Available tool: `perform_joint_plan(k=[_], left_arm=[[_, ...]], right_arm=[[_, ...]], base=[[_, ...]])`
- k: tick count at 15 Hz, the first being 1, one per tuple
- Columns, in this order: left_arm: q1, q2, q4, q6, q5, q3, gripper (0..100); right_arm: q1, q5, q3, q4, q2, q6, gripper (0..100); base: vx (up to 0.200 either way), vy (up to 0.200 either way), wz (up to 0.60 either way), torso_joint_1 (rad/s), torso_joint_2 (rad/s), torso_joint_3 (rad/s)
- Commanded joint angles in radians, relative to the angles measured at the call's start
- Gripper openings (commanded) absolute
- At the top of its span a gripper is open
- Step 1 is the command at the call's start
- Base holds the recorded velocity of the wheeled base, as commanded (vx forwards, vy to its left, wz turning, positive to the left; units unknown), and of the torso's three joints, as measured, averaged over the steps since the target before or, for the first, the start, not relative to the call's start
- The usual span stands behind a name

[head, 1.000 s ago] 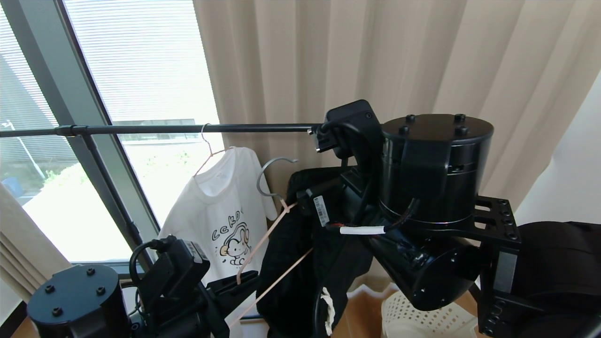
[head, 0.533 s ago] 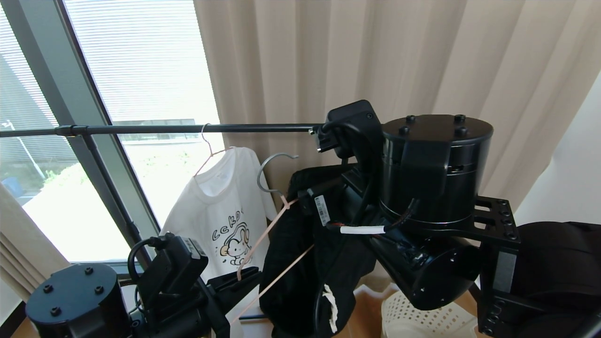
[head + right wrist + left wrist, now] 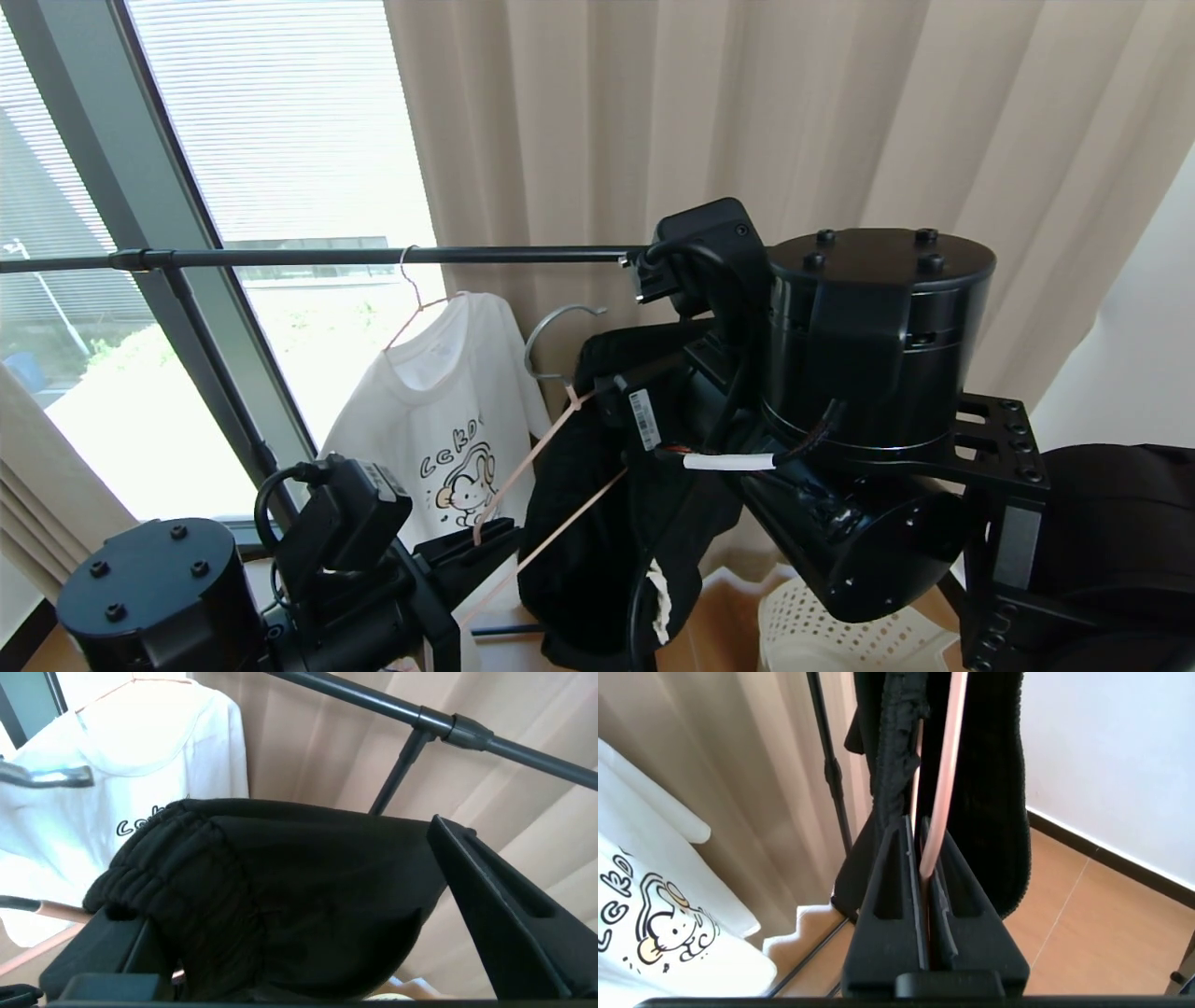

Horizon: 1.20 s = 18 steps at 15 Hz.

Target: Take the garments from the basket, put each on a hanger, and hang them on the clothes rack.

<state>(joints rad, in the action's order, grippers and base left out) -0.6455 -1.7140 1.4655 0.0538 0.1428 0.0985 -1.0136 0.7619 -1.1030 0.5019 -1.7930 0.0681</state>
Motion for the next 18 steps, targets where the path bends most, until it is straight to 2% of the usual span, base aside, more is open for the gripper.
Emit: perform_joint_plan(k=[1,14,18], left_arm=[[0.003,-0.007,0.007,-0.005,-0.002,0.001,0],[0.003,-0.027,0.009,-0.006,-0.003,-0.01,0],[0.017,-0.027,0.009,-0.008,-0.032,0.006,0]], right_arm=[[0.0,-0.001,0.002,-0.002,0.0,0.001,100],[-0.02,-0.001,0.006,0.0,0.014,0.001,100],[-0.022,0.0,0.008,-0.002,0.021,0.001,100]], base=[[0.0,0.0,0.0,0.0,0.0,0.0],[0.0,0.0,0.0,0.0,0.0,0.0],[0.0,0.0,0.0,0.0,0.0,0.0]])
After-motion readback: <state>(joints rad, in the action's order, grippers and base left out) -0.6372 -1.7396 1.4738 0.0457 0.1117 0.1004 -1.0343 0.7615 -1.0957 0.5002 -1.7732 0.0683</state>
